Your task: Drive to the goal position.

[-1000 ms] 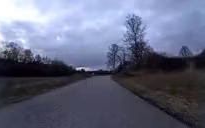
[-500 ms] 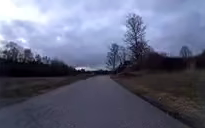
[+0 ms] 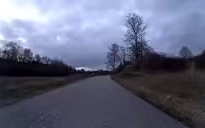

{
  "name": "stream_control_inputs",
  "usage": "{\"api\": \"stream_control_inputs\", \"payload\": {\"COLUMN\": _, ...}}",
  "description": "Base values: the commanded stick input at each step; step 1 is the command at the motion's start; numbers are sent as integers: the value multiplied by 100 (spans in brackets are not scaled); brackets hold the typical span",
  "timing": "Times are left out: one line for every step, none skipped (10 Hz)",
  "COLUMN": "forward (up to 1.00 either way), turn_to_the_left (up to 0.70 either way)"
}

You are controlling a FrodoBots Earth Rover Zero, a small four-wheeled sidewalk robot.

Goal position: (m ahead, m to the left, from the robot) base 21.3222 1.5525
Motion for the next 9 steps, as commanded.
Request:
{"api": "stream_control_inputs", "payload": {"forward": 50, "turn_to_the_left": 0}}
{"api": "stream_control_inputs", "payload": {"forward": 50, "turn_to_the_left": 0}}
{"api": "stream_control_inputs", "payload": {"forward": 50, "turn_to_the_left": 0}}
{"api": "stream_control_inputs", "payload": {"forward": 50, "turn_to_the_left": 0}}
{"api": "stream_control_inputs", "payload": {"forward": 50, "turn_to_the_left": 0}}
{"api": "stream_control_inputs", "payload": {"forward": 50, "turn_to_the_left": 0}}
{"api": "stream_control_inputs", "payload": {"forward": 50, "turn_to_the_left": 0}}
{"api": "stream_control_inputs", "payload": {"forward": 50, "turn_to_the_left": 0}}
{"api": "stream_control_inputs", "payload": {"forward": 50, "turn_to_the_left": 0}}
